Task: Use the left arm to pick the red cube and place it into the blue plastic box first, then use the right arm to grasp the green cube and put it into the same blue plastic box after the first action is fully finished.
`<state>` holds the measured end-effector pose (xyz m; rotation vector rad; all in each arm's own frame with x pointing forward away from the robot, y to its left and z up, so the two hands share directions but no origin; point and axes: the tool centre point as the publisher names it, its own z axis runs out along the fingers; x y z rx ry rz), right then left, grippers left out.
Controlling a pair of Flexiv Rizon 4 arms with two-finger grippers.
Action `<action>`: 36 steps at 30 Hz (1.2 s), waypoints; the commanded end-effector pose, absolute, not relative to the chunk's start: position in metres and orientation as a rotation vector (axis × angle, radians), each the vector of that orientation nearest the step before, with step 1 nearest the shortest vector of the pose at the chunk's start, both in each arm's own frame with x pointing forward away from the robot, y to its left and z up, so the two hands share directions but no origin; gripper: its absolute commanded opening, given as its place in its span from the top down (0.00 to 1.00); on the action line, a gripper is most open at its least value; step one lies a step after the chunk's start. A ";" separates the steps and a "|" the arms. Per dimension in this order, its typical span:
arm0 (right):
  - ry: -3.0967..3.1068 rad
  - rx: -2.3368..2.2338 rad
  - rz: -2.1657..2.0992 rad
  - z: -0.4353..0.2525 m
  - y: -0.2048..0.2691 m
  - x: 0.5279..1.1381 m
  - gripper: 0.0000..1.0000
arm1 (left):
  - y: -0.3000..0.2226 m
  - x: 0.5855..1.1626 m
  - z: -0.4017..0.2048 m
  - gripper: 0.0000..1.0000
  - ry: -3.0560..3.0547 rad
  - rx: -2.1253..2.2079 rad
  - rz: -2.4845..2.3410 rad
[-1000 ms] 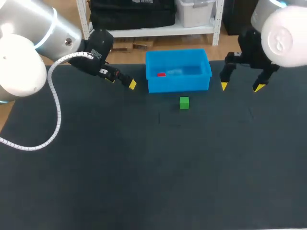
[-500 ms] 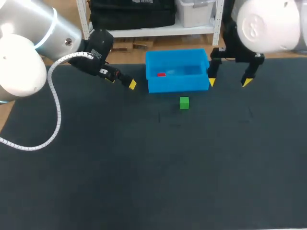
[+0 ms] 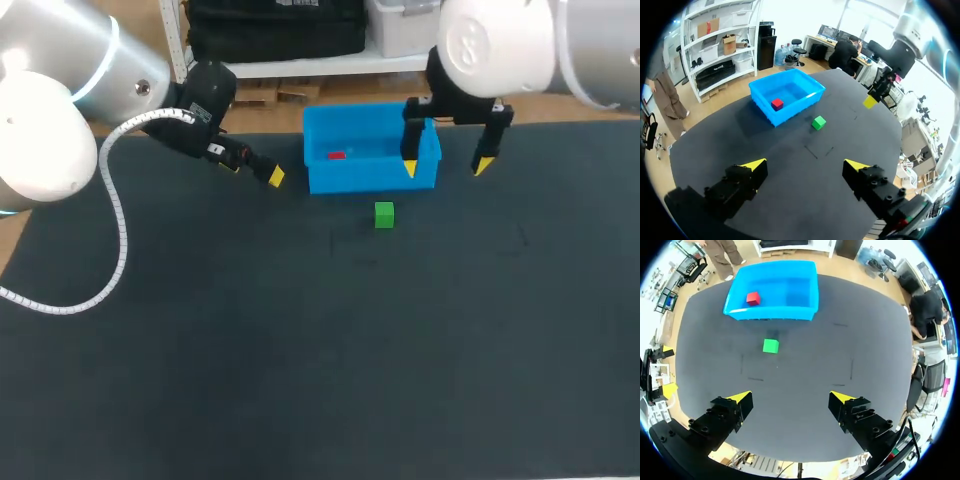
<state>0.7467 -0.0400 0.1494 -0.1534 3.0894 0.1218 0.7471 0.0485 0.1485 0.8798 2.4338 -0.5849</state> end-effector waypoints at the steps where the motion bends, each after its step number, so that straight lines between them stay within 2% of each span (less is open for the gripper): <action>1: 3.130 -0.150 0.099 0.148 -0.027 0.756 0.00 | 0.048 0.748 0.149 0.00 2.437 0.880 -0.584; 36: 3.209 -0.140 -0.001 0.111 0.034 0.784 0.00 | 0.048 0.748 0.149 0.00 2.437 0.880 -0.584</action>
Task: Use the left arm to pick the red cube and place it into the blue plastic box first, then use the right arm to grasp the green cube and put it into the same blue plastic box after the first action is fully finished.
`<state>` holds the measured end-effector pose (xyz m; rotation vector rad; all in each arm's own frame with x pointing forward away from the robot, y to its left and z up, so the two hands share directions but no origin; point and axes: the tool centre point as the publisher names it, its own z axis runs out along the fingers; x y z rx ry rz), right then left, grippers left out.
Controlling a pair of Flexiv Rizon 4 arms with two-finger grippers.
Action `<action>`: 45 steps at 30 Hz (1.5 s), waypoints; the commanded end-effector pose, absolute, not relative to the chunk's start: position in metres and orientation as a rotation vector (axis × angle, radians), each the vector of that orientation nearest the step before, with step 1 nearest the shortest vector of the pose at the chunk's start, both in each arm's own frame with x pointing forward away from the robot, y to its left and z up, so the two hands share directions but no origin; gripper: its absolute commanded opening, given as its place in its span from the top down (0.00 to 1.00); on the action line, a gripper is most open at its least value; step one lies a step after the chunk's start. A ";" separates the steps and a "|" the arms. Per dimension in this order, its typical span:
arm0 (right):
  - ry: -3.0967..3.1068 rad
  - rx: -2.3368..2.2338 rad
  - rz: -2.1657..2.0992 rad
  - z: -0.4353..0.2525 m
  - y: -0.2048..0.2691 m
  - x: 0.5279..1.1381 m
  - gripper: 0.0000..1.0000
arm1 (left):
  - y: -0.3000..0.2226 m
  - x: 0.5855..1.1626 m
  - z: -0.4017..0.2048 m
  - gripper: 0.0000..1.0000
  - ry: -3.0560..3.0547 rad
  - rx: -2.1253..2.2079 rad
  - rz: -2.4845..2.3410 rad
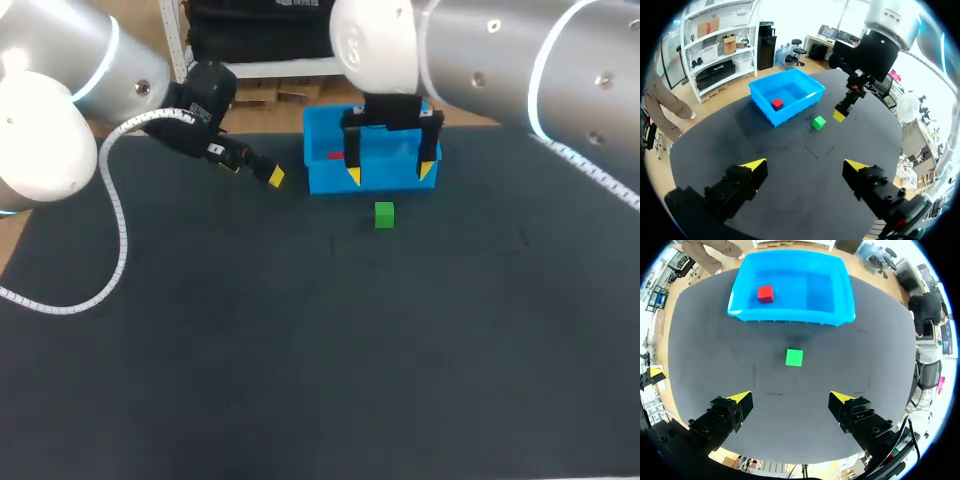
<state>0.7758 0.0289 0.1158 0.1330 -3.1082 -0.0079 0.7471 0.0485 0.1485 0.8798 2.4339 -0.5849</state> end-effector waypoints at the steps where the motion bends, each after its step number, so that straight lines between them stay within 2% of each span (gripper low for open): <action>1: -3.067 0.135 -0.005 0.108 0.034 0.786 0.00 | 0.048 0.748 0.149 0.00 2.437 0.880 -0.584; 45: -3.274 0.160 -0.127 0.040 0.024 0.783 0.00 | 0.048 0.748 0.149 0.00 2.437 0.880 -0.584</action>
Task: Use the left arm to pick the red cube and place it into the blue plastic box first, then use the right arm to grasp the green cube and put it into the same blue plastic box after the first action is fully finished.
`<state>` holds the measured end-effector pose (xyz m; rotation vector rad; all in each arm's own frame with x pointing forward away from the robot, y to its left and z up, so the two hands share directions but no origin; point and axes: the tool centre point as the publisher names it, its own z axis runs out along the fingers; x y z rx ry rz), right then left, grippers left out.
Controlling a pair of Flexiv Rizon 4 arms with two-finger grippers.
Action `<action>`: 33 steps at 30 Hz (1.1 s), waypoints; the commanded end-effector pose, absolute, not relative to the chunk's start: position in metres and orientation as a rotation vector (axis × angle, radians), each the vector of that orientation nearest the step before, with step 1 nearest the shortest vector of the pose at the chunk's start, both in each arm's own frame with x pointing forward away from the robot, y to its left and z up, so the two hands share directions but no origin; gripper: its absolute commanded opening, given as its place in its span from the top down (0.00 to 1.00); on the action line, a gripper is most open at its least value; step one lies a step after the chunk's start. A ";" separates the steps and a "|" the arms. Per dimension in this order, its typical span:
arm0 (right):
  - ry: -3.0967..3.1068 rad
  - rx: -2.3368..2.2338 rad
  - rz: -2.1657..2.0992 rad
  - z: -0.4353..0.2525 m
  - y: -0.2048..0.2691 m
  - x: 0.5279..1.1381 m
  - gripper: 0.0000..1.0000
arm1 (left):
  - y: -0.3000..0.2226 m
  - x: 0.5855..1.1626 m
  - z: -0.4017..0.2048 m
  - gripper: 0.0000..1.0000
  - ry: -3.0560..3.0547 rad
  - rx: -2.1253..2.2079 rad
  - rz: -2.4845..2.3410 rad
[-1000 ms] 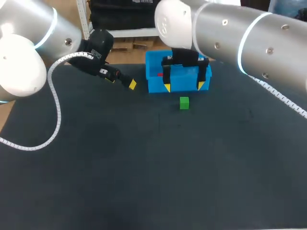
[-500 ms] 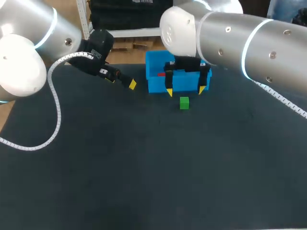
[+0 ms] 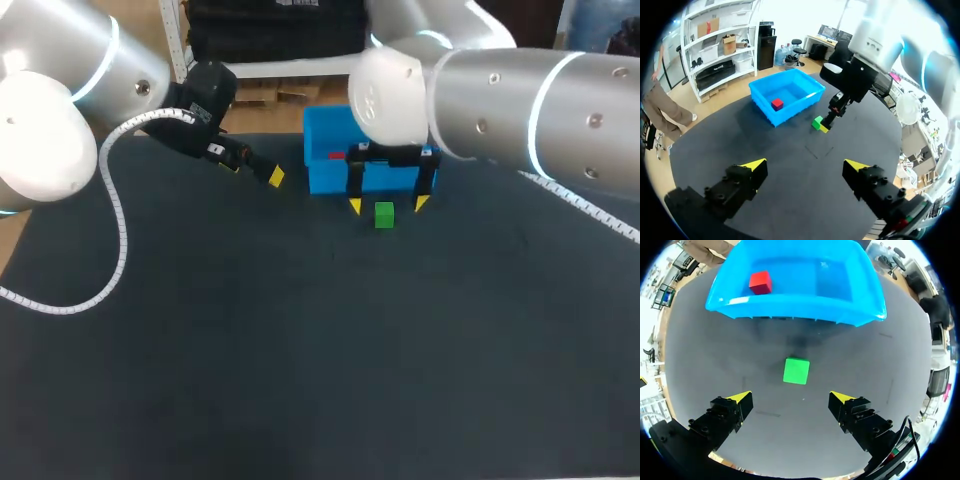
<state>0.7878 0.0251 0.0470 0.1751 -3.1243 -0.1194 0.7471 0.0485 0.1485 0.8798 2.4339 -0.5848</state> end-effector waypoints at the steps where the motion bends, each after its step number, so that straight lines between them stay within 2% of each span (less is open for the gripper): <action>1: -3.272 0.156 -0.124 0.039 0.025 0.783 0.00 | 0.048 0.748 0.149 0.00 2.437 0.880 -0.584; 33: -3.223 0.136 -0.069 0.015 0.034 0.818 0.00 | 0.048 0.748 0.149 0.00 2.437 0.880 -0.584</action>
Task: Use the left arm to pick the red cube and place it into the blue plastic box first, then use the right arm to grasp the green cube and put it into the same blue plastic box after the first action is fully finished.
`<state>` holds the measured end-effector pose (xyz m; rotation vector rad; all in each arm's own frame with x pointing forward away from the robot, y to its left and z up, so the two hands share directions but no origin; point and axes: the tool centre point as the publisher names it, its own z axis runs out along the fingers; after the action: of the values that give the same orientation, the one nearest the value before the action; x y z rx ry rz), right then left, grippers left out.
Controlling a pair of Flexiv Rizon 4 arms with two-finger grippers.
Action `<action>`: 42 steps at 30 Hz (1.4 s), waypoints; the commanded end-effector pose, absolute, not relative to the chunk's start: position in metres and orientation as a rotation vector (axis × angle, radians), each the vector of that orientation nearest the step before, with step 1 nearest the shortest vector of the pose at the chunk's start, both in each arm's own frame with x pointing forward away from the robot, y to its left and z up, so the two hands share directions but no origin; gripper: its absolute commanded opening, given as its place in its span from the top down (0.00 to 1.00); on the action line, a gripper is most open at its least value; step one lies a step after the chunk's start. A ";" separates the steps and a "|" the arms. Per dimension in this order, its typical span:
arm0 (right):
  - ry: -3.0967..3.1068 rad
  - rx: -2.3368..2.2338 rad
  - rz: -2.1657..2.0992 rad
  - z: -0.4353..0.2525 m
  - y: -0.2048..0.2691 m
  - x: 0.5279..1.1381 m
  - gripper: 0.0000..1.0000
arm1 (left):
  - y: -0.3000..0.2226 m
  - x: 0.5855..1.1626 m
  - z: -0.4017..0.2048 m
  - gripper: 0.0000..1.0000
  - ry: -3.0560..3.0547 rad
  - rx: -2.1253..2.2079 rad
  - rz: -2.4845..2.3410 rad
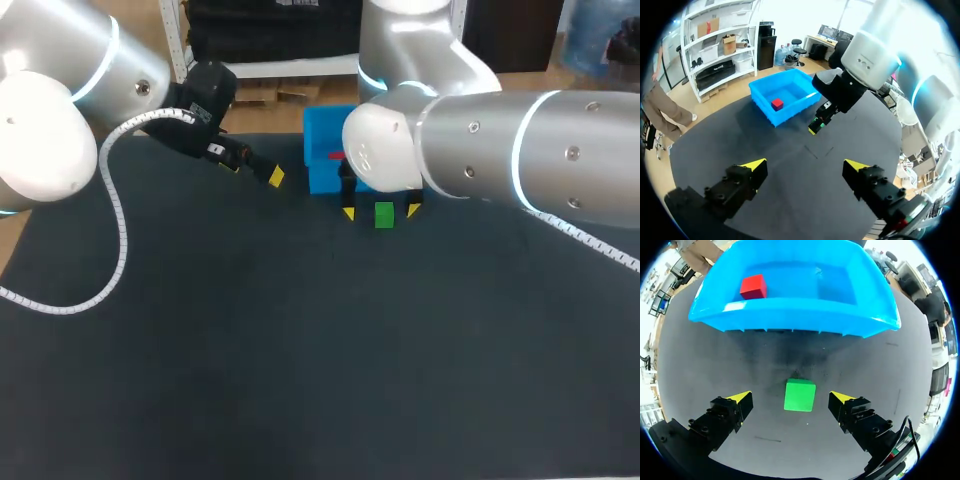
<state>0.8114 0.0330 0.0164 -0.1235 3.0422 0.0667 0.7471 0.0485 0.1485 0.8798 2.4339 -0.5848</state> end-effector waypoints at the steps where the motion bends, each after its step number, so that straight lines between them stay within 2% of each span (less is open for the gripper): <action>1: 3.054 -0.130 0.065 0.015 0.033 0.819 0.00 | 0.048 0.748 0.149 0.00 2.437 0.880 -0.584; 31: 3.084 -0.107 0.077 -0.001 0.027 0.816 0.00 | 0.048 0.748 0.149 0.00 2.437 0.880 -0.584; 32: 3.084 -0.106 0.078 -0.001 0.027 0.816 0.09 | 0.048 0.748 0.149 0.00 2.437 0.880 -0.584; 33: 3.085 -0.106 0.079 -0.001 0.028 0.816 0.25 | 0.048 0.748 0.149 0.00 2.437 0.880 -0.584; 34: 3.085 -0.106 0.081 -0.001 0.028 0.816 0.58 | 0.048 0.748 0.149 0.00 2.437 0.880 -0.584; 36: 3.086 -0.107 0.082 -0.002 0.028 0.816 0.81 | 0.048 0.748 0.149 0.00 2.437 0.880 -0.584; 37: 3.086 -0.108 0.082 -0.002 0.028 0.816 0.98 | 0.048 0.748 0.149 0.00 2.437 0.880 -0.584; 42: 3.087 -0.115 0.081 -0.003 0.028 0.816 1.00 | 0.048 0.748 0.149 0.00 2.437 0.880 -0.584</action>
<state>0.8155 0.0280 -0.0019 -0.1137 3.0861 0.0810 0.7471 0.0485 0.1485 0.8798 2.4339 -0.5848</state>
